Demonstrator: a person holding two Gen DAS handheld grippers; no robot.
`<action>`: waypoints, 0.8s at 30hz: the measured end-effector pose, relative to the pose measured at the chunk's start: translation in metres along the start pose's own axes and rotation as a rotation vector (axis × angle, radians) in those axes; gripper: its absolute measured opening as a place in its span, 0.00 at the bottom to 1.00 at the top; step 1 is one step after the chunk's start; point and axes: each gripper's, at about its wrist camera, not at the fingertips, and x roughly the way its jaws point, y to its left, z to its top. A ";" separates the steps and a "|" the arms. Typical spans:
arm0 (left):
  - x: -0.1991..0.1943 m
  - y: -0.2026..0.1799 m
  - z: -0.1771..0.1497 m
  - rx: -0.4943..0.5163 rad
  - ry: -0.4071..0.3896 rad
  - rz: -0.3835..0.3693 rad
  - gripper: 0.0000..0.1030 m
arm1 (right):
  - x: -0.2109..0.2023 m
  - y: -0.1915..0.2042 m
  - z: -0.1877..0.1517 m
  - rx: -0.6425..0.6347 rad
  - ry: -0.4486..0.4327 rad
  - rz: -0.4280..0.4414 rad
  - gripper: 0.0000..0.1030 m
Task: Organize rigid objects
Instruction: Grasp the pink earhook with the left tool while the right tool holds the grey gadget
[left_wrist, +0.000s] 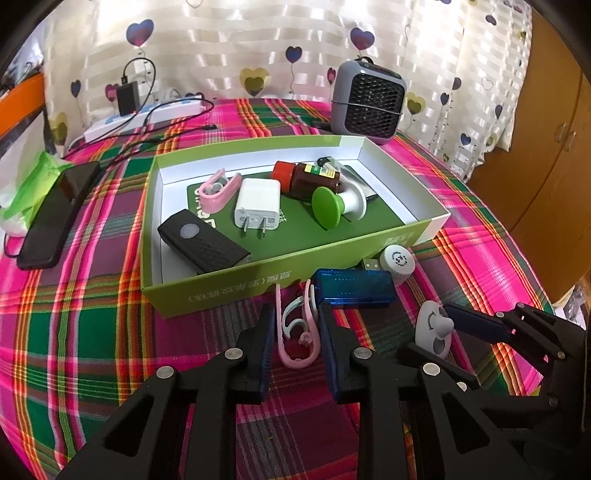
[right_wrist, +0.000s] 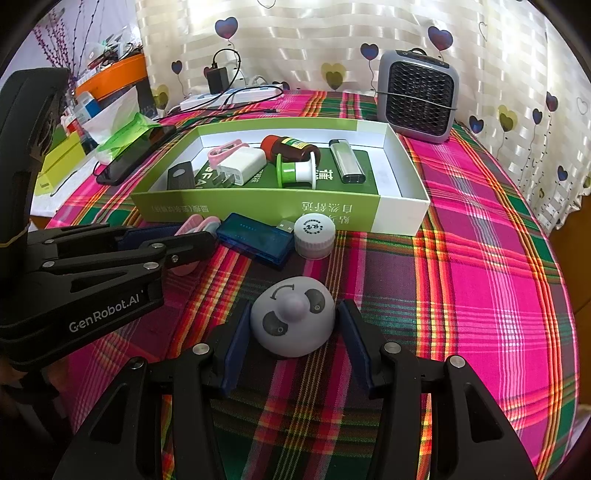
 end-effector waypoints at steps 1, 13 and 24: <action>-0.001 0.000 0.000 0.001 -0.002 0.000 0.22 | 0.000 0.000 0.000 0.001 0.000 0.001 0.48; -0.007 -0.001 -0.001 0.008 -0.016 -0.002 0.21 | -0.005 -0.001 0.001 0.009 -0.020 0.010 0.48; -0.018 0.002 -0.002 0.002 -0.043 -0.013 0.21 | -0.010 -0.002 0.002 0.013 -0.036 0.010 0.48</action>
